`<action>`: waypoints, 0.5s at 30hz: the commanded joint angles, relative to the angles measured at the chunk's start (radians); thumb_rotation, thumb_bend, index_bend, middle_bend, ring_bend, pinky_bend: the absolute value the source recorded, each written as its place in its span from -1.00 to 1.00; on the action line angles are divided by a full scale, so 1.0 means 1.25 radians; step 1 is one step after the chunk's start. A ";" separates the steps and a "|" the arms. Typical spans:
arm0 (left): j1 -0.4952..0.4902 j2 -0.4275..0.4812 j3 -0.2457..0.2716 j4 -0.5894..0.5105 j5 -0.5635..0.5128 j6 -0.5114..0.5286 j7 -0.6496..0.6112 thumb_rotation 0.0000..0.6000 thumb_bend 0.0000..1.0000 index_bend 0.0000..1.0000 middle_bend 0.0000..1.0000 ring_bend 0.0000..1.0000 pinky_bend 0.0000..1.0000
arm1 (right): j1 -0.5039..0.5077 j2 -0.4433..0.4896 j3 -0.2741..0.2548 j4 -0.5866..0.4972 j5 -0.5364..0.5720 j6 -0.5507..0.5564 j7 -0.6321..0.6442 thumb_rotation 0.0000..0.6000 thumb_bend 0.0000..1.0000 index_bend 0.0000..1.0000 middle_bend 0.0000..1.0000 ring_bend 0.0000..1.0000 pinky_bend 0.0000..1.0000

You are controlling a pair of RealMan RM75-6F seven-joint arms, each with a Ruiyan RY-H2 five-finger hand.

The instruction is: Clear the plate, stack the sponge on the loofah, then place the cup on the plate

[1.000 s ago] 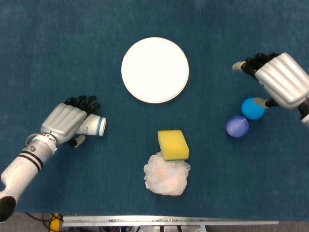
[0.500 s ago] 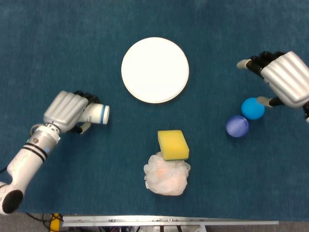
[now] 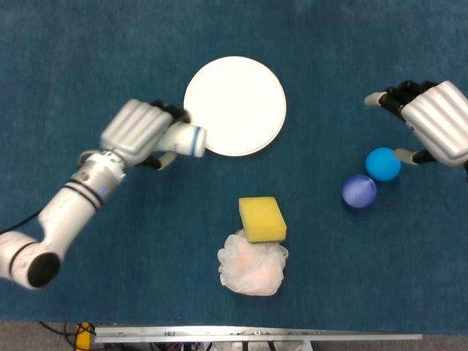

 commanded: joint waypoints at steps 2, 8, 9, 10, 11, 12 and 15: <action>-0.046 -0.048 -0.021 0.033 -0.046 -0.030 0.025 1.00 -0.36 -0.14 -0.33 -0.41 0.06 | -0.006 0.005 -0.001 0.000 -0.005 0.004 0.004 1.00 -0.92 -0.43 -0.21 -0.29 0.08; -0.098 -0.118 -0.031 0.094 -0.112 -0.046 0.070 1.00 -0.36 -0.15 -0.33 -0.42 0.04 | -0.011 0.008 0.001 0.006 -0.010 0.005 0.015 1.00 -0.93 -0.43 -0.21 -0.29 0.08; -0.106 -0.128 -0.034 0.103 -0.124 -0.047 0.077 1.00 -0.36 -0.15 -0.34 -0.43 0.04 | -0.011 0.008 0.001 0.007 -0.011 0.004 0.017 1.00 -0.92 -0.43 -0.21 -0.29 0.08; -0.116 -0.142 -0.037 0.117 -0.141 -0.048 0.086 1.00 -0.36 -0.15 -0.34 -0.43 0.04 | -0.011 0.007 0.001 0.008 -0.012 0.003 0.020 1.00 -0.92 -0.43 -0.21 -0.29 0.08; -0.125 -0.152 -0.039 0.127 -0.153 -0.048 0.095 1.00 -0.36 -0.16 -0.34 -0.43 0.04 | -0.012 0.007 0.001 0.009 -0.013 0.002 0.020 1.00 -0.92 -0.43 -0.21 -0.29 0.08; -0.132 -0.161 -0.040 0.137 -0.165 -0.048 0.104 1.00 -0.36 -0.16 -0.34 -0.43 0.04 | -0.012 0.006 0.001 0.010 -0.014 0.002 0.021 1.00 -0.92 -0.43 -0.21 -0.29 0.08; -0.155 -0.189 -0.042 0.167 -0.201 -0.042 0.134 1.00 -0.36 -0.17 -0.34 -0.43 0.04 | -0.013 0.006 0.002 0.012 -0.016 0.001 0.025 1.00 -0.92 -0.43 -0.21 -0.29 0.08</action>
